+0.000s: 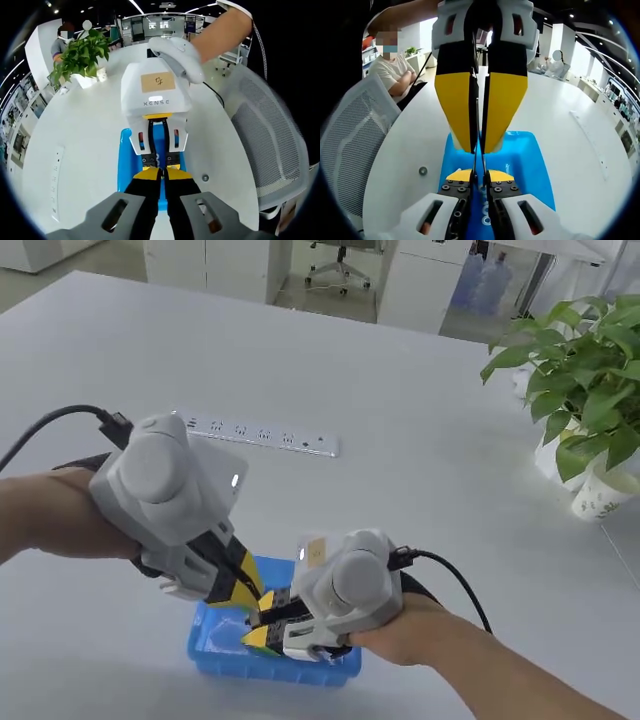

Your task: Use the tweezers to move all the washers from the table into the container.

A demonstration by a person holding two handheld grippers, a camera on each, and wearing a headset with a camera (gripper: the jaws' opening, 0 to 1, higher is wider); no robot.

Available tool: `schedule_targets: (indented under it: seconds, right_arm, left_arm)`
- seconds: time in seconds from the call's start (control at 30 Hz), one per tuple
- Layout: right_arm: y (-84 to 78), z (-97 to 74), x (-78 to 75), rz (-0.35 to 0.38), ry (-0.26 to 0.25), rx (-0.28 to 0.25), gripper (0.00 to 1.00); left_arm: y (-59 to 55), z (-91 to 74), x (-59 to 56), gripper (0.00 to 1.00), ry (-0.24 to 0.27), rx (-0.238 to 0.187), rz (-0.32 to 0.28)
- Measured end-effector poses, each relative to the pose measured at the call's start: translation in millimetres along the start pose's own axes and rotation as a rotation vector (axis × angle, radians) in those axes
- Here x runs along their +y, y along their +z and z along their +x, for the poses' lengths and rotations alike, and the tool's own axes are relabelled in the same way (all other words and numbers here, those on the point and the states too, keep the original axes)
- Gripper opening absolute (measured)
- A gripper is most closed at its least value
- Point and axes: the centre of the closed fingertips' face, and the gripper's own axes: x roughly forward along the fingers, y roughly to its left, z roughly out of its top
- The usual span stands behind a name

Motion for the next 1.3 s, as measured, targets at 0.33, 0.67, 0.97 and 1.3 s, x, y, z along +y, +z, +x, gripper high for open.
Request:
schedule_targets:
  seconds: [0.33,0.67,0.97,1.3]
  right_arm:
    - [11.1,-7.8,-1.4,-0.007,-0.024,-0.023,0.11]
    - [20.0,-16.0,3.4,-0.012,-0.036,-0.036,0.10]
    - [31.4,-22.6,10.4,-0.029,-0.050,-0.046,0.10]
    - [38.2,-26.8,22.5,-0.033,-0.058,-0.054,0.10]
  left_arm:
    - [8.1,-9.8,-0.5,0.06,0.014,0.002,0.018]
    - [17.5,-18.2,-6.2,0.06,0.015,-0.007,0.024]
    - [25.4,-27.9,-13.3,0.06,0.016,-0.007,0.035]
    - [29.1,-34.0,-25.3,0.06,0.014,0.001,0.044]
